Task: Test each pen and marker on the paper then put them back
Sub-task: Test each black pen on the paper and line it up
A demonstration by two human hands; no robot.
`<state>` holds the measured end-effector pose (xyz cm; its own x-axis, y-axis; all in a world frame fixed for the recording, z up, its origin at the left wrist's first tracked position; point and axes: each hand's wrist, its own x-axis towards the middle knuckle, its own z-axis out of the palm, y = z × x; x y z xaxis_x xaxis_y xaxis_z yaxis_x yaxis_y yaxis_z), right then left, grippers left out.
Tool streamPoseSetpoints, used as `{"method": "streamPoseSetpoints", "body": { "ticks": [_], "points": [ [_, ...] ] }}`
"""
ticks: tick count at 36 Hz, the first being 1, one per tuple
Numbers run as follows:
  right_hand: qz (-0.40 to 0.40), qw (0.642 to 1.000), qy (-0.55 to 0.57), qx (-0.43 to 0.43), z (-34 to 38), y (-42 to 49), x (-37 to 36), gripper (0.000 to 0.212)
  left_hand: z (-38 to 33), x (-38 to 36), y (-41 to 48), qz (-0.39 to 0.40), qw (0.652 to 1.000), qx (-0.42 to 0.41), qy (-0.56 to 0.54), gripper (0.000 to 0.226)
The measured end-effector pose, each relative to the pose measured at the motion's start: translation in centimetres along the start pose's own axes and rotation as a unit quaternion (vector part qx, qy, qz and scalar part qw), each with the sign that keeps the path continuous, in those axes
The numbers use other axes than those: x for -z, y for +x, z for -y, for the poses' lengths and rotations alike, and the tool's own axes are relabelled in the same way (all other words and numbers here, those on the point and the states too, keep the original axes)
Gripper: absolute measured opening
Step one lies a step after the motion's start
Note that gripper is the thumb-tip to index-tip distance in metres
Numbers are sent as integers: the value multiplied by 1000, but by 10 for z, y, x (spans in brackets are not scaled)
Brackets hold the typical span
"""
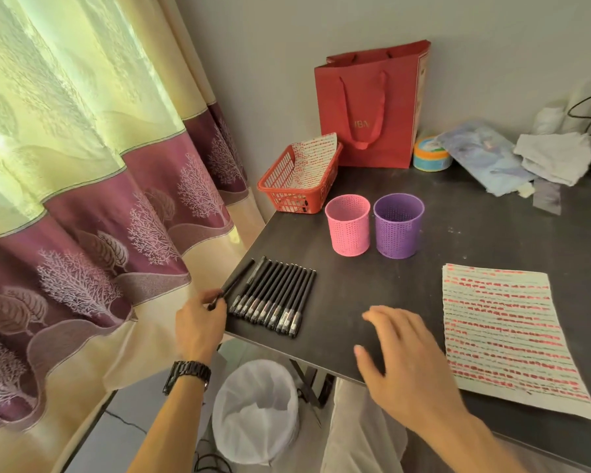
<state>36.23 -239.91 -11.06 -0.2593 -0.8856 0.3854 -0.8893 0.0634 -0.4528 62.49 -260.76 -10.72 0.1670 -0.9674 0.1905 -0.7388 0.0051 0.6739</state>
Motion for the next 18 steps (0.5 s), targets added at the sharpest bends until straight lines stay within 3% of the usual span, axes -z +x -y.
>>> {"method": "streamPoseSetpoints", "body": {
  "ticks": [9, 18],
  "points": [
    [129, 990, -43, -40, -5, -4, -25, 60, -2, -4, 3, 37, 998, -21, 39, 24],
    [141, 989, -21, -43, -12, -1, -29, 65, -7, -4, 7, 73, 996, -30, 38, 20]
  ]
}}
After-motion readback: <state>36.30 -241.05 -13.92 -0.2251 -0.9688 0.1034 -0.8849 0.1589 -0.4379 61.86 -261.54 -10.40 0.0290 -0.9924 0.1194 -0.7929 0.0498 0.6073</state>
